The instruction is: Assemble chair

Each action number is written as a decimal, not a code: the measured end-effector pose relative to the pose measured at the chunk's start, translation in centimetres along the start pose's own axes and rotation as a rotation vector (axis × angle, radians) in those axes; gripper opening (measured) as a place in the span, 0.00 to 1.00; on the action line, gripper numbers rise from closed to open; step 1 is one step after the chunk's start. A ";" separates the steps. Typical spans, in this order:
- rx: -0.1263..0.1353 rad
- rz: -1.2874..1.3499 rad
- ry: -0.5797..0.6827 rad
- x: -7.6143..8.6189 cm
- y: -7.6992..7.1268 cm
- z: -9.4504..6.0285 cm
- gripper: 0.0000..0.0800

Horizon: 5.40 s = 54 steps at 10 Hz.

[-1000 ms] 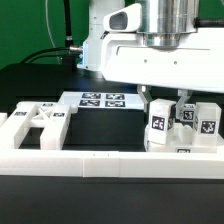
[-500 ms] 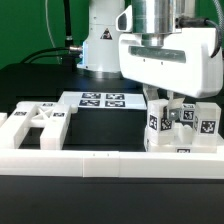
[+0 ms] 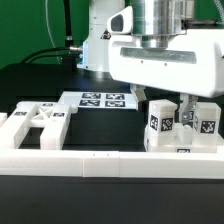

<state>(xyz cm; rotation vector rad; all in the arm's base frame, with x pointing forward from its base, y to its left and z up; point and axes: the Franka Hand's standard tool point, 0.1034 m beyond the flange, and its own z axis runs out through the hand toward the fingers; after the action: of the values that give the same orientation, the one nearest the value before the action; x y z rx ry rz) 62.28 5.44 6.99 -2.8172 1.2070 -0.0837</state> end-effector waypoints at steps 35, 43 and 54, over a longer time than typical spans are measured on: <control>-0.010 0.202 -0.003 -0.4 0.0 0.2 0.36; -0.016 -0.298 -0.003 0.2 0.1 -0.1 0.81; -0.079 -0.405 -0.142 0.3 0.8 -0.2 0.81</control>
Offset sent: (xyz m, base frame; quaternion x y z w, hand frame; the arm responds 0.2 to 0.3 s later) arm 0.0000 0.0000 0.0000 0.0000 0.0000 -0.1938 0.9810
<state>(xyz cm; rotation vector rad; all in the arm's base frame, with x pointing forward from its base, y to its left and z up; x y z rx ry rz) 61.91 4.68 7.17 -3.0308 0.6134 0.1429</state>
